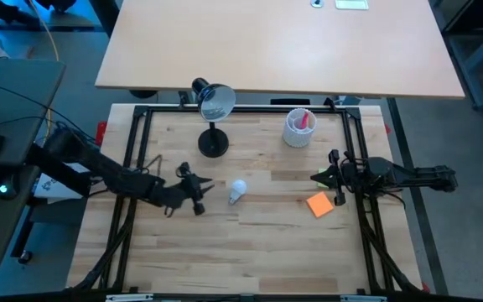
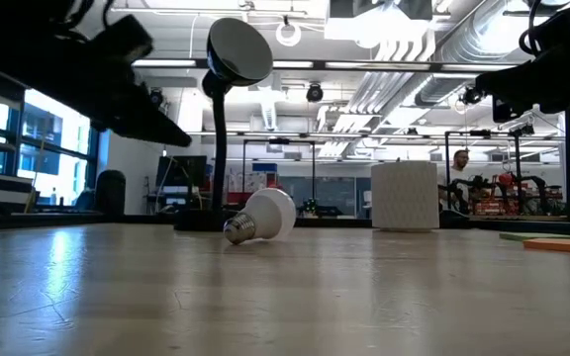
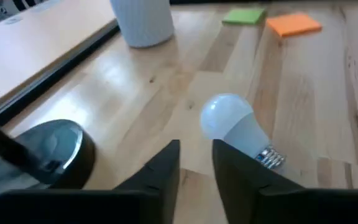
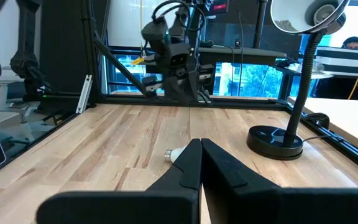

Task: Screw lightbulb
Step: Insert the white lightbulb into the black lamp

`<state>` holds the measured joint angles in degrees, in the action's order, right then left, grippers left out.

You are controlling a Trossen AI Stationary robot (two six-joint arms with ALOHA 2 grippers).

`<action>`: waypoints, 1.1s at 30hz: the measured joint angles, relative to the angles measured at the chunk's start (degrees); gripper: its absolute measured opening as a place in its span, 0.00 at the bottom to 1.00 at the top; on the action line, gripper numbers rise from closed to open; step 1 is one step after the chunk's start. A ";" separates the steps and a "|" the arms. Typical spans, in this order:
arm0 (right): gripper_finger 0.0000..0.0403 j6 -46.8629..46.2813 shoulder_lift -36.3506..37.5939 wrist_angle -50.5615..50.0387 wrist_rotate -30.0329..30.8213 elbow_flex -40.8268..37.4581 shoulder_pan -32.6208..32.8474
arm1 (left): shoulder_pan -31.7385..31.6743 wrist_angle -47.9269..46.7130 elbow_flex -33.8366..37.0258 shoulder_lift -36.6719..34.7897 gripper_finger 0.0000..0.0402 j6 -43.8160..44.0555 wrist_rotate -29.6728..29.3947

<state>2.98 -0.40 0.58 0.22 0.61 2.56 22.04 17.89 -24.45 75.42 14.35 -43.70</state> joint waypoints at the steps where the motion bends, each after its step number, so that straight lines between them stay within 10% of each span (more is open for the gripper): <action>1: 0.00 0.00 -0.01 0.00 0.01 0.00 0.01 | 0.00 -0.21 -1.23 1.64 0.30 0.52 0.10; 8: 0.00 0.00 0.00 0.00 0.01 0.01 0.00 | 0.20 -0.25 -3.86 7.54 0.51 14.58 1.24; 16: 0.00 0.00 0.00 0.00 -0.01 0.01 -0.01 | 4.35 0.46 -12.05 21.84 0.54 28.82 1.23; 27: 0.00 0.00 0.00 0.01 0.01 -0.01 0.01 | 12.43 -52.34 -38.17 31.15 0.54 62.71 -6.04; 33: 0.00 0.00 0.00 0.01 0.01 0.01 0.00 | 16.55 -48.59 -35.44 34.17 0.54 81.63 -3.17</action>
<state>2.98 -0.40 0.59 0.23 0.62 2.56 38.59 -30.70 -59.89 109.59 95.98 -46.87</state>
